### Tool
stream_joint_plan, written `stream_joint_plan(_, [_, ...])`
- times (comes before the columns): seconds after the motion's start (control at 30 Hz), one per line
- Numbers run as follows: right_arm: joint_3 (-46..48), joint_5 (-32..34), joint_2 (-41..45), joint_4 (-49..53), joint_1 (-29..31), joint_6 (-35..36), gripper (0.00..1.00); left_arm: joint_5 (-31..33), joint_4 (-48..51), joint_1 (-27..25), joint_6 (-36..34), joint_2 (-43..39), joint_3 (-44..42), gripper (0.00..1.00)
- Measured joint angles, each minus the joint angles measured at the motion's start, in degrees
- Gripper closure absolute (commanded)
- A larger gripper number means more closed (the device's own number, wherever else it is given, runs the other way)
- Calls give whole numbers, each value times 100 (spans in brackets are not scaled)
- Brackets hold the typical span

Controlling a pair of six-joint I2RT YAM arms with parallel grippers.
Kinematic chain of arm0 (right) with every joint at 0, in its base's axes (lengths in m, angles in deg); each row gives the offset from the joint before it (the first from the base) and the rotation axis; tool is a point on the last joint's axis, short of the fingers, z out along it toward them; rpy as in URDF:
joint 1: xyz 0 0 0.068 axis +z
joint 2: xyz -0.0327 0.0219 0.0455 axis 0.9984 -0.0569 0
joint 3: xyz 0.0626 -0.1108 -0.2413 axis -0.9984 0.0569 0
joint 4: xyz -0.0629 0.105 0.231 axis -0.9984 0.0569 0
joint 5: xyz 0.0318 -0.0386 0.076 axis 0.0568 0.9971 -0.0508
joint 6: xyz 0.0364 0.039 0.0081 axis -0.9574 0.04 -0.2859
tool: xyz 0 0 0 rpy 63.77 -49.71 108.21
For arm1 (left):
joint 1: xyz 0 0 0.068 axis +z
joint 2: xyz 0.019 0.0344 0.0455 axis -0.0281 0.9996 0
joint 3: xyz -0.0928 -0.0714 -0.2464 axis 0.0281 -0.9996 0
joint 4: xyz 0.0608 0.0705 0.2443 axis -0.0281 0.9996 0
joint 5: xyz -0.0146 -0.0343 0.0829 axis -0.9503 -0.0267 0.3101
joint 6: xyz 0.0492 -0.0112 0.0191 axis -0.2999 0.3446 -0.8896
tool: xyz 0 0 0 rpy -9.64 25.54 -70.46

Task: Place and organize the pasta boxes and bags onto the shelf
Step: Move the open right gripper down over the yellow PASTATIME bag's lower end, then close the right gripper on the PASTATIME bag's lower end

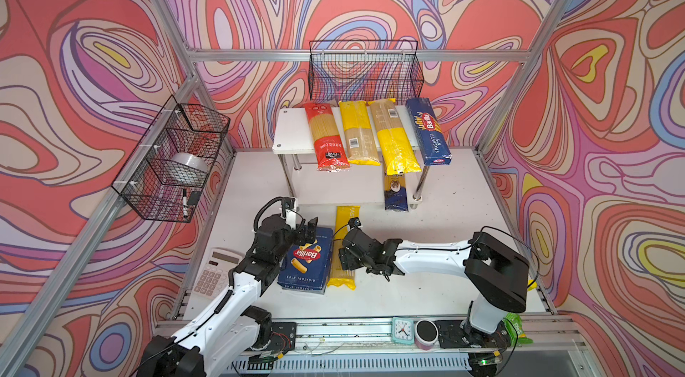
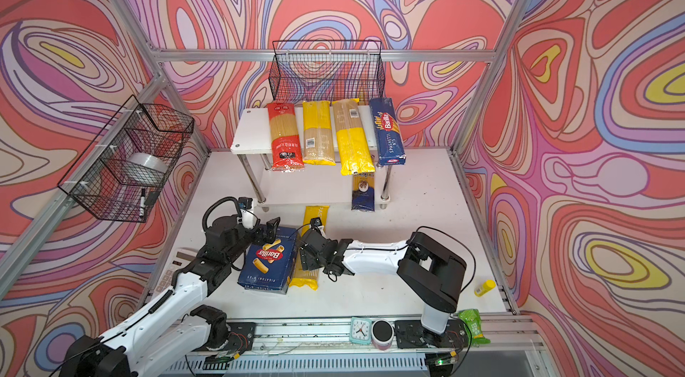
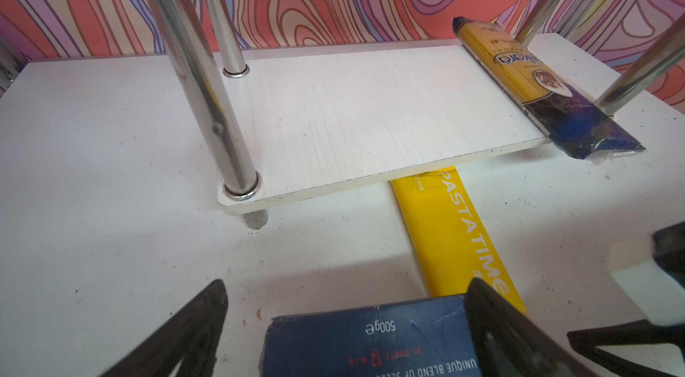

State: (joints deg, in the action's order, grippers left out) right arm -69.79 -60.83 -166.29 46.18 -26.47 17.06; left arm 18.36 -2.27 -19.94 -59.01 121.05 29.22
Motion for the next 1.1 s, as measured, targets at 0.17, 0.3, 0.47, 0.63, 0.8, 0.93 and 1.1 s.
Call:
stream_joint_plan(0.17, [0, 15, -7, 4, 48, -35, 12, -2, 2, 0, 0, 20, -4, 0])
stream_joint_plan(0.3, [-129, 50, -175, 109, 160, -37, 12, -2, -2, 0, 0, -7, -24, 0])
stream_joint_plan(0.47, [-404, 125, -398, 337, 273, -11, 11, -20, -26, 0, -2, -264, -225, 0])
stream_joint_plan(0.63, [-501, 122, -511, 448, 286, 50, 9, -146, -31, 0, -7, -323, -278, 0])
stream_joint_plan(0.8, [-498, 142, -546, 455, 286, 50, 8, -168, 0, 0, -48, -286, -260, 0])
stream_joint_plan(0.93, [-376, 175, -514, 398, 280, -33, 7, -173, 68, 0, -94, -186, -232, 0])
stream_joint_plan(1.1, [219, 173, -87, 201, 199, -173, 7, -181, 107, 0, -149, -177, -227, 0])
